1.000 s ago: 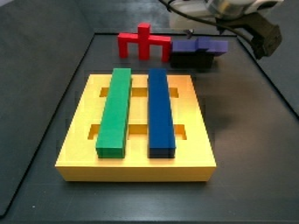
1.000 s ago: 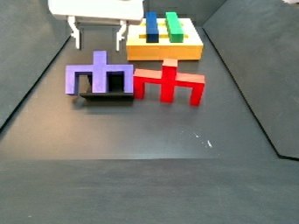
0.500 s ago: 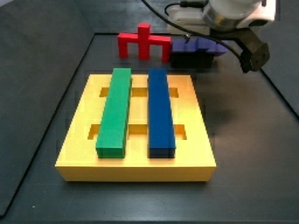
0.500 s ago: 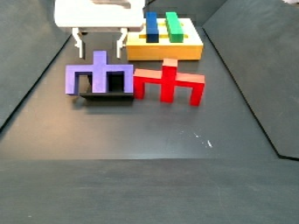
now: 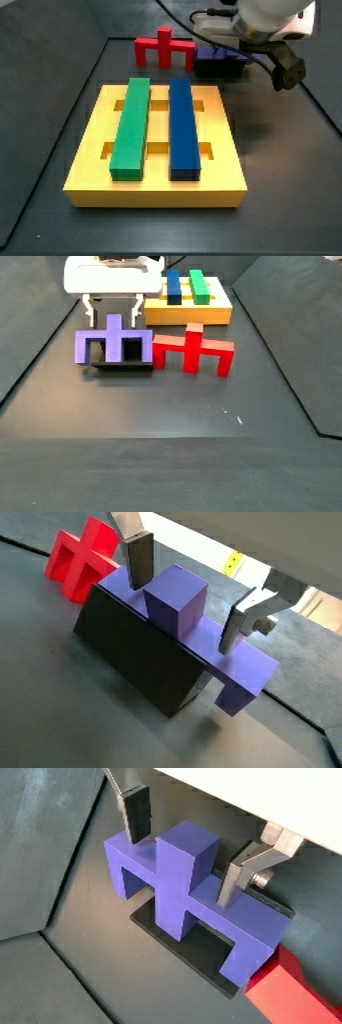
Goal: Pick up the purple object. Move up. Place the purple object on the fixture. Regrasp the purple object. Move to above the board. Insert the purple object.
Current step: Regrasp the purple object.
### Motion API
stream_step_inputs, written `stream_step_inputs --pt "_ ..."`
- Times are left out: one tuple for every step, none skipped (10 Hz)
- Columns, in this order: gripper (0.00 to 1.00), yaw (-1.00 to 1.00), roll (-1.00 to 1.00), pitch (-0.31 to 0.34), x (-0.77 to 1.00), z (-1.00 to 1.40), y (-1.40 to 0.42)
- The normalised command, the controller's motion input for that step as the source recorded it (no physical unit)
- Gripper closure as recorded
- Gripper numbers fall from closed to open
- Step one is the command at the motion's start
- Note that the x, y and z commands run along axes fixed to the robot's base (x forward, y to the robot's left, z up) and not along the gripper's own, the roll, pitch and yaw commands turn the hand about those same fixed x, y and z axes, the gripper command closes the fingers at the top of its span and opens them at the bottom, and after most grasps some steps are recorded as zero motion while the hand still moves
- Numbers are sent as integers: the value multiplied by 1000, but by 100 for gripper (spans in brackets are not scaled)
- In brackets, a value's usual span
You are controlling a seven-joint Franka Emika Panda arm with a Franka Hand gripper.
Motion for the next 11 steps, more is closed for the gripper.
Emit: stream_step_inputs --pt "0 0 3 0 0 0 -17" --pt "0 0 0 0 0 0 0" --pt "100 0 0 0 0 0 0" --pt "100 0 0 0 0 0 0" --pt "100 0 0 0 0 0 0" --pt "100 0 0 0 0 0 0" --pt "100 0 0 0 0 0 0" --pt "100 0 0 0 0 0 0" --pt "100 0 0 0 0 0 0" --pt "100 0 0 0 0 0 0" --pt "100 0 0 0 0 0 0"
